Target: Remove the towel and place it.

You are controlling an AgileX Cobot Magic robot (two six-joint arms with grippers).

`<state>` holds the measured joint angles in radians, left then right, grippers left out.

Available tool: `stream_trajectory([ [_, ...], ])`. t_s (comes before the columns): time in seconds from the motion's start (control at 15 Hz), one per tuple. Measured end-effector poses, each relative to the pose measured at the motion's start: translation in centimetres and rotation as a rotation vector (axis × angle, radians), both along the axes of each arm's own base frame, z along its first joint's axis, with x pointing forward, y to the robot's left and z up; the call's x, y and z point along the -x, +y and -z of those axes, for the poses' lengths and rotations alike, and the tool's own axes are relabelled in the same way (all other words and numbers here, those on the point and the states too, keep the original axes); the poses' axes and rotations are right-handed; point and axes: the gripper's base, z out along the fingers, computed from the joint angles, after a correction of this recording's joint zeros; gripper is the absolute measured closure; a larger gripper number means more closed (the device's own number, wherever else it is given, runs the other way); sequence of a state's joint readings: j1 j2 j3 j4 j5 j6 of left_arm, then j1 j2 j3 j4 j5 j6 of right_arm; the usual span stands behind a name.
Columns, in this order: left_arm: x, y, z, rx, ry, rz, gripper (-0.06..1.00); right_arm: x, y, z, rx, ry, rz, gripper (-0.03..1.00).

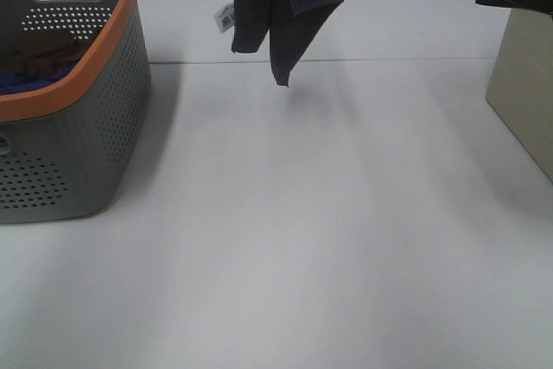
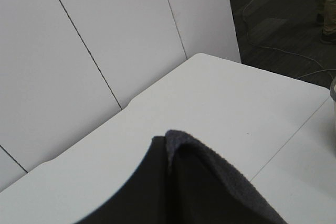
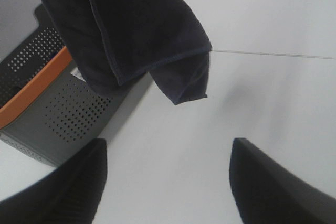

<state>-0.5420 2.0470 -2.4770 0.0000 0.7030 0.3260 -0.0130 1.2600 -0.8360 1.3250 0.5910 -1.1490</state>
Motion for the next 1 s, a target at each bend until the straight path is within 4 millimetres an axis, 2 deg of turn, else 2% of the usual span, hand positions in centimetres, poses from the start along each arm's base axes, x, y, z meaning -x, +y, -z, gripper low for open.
stream_trajectory([
  [0.2,-0.5,-0.6,1.0,-0.011,0.018,0.006,0.94,-0.8,0.3,0.4,-0.046,-0.014,-0.029,0.38],
  [0.4,-0.4,-1.0,1.1,-0.011,0.020,0.014,0.94,-1.1,1.1,0.4,-0.077,-0.048,-0.069,0.38],
  [0.53,-0.4,-1.0,1.2,-0.010,0.022,0.013,0.94,-0.9,3.4,0.6,-0.047,-0.076,-0.132,0.38],
  [0.73,-0.5,-1.0,1.2,-0.018,0.017,0.008,0.94,-0.9,6.7,1.3,0.015,-0.096,-0.133,0.38],
  [1.0,-0.5,-0.9,1.2,-0.020,0.016,0.007,0.94,-3.5,10.1,1.8,0.053,-0.083,-0.053,0.38],
])
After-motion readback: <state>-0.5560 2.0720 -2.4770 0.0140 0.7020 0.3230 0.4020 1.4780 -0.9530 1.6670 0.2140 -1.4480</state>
